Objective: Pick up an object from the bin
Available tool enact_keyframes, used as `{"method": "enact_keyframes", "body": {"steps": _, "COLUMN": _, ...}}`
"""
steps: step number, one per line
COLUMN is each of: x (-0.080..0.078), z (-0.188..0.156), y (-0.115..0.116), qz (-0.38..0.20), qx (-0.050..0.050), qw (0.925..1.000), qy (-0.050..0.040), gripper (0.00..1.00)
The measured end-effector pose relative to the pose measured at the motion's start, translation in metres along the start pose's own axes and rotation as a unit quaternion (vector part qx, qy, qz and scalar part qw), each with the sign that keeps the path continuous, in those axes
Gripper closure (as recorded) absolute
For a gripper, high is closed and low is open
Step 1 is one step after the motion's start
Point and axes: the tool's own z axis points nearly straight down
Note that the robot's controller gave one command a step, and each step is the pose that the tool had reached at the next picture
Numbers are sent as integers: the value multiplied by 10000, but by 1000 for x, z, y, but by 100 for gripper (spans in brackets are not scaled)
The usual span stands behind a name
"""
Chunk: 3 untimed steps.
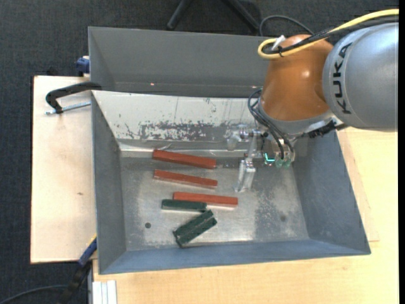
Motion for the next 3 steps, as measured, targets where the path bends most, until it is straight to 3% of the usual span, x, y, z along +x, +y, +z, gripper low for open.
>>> {"method": "enact_keyframes", "body": {"steps": 1, "x": 25, "z": 96, "y": 102, "qz": -643, "qx": -7, "qw": 9979, "qy": 0, "gripper": 0}}
{"method": "enact_keyframes", "body": {"steps": 2, "x": 11, "z": 61, "y": 66, "qz": -103, "qx": -4, "qw": 9999, "qy": -76, "gripper": 0}}
{"method": "enact_keyframes", "body": {"steps": 3, "x": 27, "z": 63, "y": 100, "qz": 533, "qx": -14, "qw": 9986, "qy": -35, "gripper": 0}}
